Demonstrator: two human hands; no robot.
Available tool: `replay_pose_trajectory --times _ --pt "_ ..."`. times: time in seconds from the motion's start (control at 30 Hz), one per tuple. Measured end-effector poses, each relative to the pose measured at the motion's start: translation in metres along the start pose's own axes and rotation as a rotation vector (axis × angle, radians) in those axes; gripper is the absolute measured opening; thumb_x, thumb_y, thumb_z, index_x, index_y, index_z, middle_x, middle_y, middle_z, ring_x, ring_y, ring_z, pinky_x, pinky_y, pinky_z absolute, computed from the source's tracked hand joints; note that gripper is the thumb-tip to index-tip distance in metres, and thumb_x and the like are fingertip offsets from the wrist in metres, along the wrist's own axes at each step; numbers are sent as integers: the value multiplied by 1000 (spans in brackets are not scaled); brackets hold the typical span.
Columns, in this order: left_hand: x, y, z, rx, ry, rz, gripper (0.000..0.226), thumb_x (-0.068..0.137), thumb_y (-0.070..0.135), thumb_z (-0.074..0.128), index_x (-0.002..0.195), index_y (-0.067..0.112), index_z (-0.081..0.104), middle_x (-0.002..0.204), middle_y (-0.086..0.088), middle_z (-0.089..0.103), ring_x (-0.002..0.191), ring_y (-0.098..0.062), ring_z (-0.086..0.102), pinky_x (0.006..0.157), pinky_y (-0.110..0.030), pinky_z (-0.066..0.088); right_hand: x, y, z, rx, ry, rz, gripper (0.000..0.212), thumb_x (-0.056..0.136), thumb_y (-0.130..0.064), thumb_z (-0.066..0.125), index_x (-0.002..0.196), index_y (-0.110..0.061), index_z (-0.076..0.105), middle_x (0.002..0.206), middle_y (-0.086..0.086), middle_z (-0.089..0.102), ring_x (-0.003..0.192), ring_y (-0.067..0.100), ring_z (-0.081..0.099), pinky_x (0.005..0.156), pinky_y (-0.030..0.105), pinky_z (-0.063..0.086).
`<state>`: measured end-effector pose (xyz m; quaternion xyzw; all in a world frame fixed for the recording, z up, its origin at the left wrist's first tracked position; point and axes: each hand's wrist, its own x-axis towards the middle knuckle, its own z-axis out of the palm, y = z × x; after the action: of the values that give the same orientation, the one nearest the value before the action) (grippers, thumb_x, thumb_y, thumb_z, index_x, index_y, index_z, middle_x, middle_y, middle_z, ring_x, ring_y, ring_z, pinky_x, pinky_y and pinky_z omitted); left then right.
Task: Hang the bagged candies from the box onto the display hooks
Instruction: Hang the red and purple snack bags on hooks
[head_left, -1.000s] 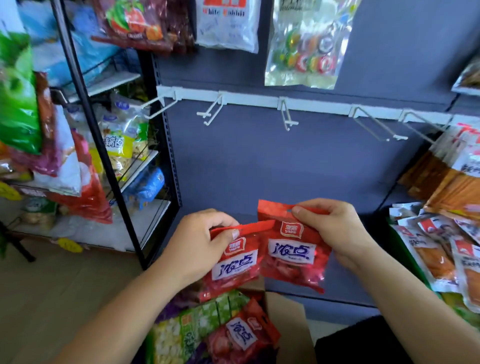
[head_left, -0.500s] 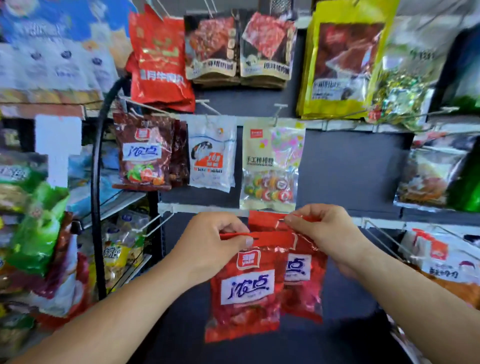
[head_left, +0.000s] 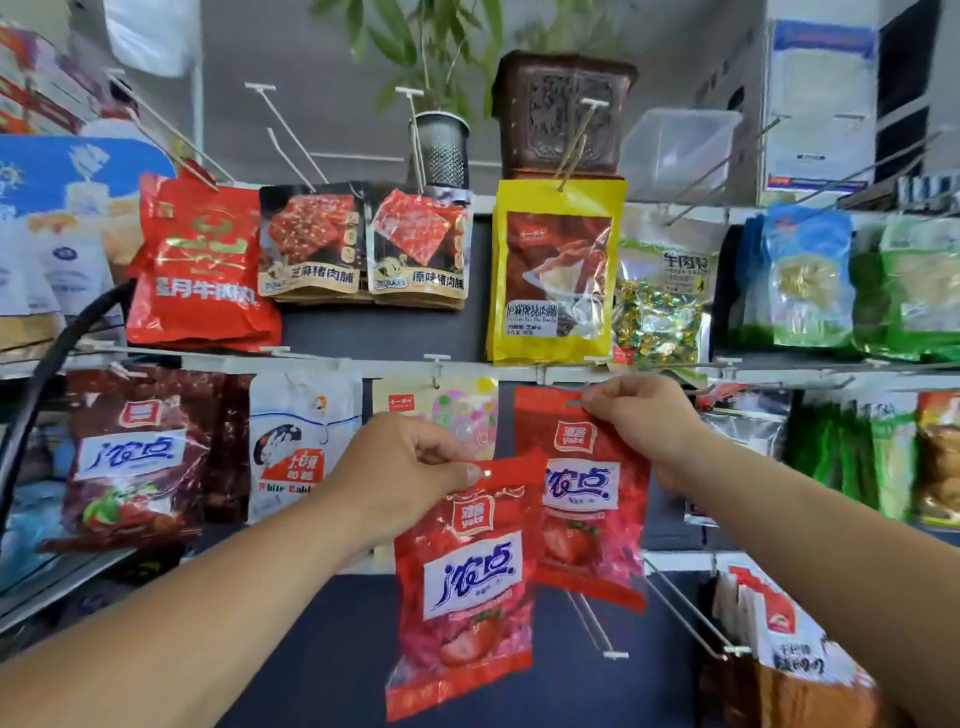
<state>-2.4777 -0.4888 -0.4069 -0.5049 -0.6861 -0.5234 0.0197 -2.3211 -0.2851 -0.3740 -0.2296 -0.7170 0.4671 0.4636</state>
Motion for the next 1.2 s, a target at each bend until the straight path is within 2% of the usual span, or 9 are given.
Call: replay_pose_trajectory --times 0.23,0.5,0.57,0.7,0.77,0.83,0.9,0.93,1.2 --pt "44 11 36 -35 87 76 4 78 16 86 78 16 82 75 0 78 76 -20 75 75 -36 61 37 5 -22 0 63 -44 13 94 -11 72 81 -10 73 77 14 74 62 24 69 58 36 62" --pt "68 13 67 -17 138 127 4 81 19 84 78 19 81 78 7 77 76 -5 70 73 -19 54 78 25 -19 -13 -88 18 3 91 -4 72 90 -2 75 84 15 73 63 21 67 60 28 60" --pt "78 16 71 -31 146 130 3 81 20 84 80 19 81 80 7 77 79 -7 71 77 -23 54 87 33 -21 -78 -41 20 12 88 -12 78 89 0 73 80 14 73 58 18 66 53 26 58" --pt "105 28 82 2 137 178 2 83 23 82 84 21 81 81 9 76 82 -9 71 80 -28 57 97 36 -29 -241 112 -95 27 78 -29 89 80 -7 74 82 13 75 72 24 67 69 42 59" --pt "119 34 90 8 114 201 6 86 23 80 88 17 81 82 7 75 78 -7 68 72 -21 53 93 33 -37 -221 139 -189 28 85 -33 81 78 -8 72 76 15 70 69 21 62 64 37 52" --pt "131 37 100 22 107 219 7 88 23 78 88 16 81 85 6 74 78 -6 66 68 -15 47 88 31 -47 -173 154 -248 45 91 -39 70 75 2 63 76 31 58 65 22 49 61 50 49" --pt "141 36 110 3 117 217 6 88 21 78 87 17 80 85 7 74 81 -6 66 69 -16 46 82 32 -55 -111 122 -234 60 92 -49 65 89 11 61 90 37 63 68 24 53 71 63 56" --pt "143 36 115 -11 120 211 6 88 21 78 87 16 80 85 7 74 81 -7 66 71 -18 47 80 35 -57 -91 88 -221 64 92 -52 66 94 12 63 90 33 67 70 26 60 74 59 60" --pt "147 25 121 96 104 193 14 97 18 66 101 13 79 103 -1 75 100 -18 68 92 -33 55 88 50 -47 -206 131 -229 34 86 -30 82 76 0 70 76 18 75 71 31 74 67 49 64"
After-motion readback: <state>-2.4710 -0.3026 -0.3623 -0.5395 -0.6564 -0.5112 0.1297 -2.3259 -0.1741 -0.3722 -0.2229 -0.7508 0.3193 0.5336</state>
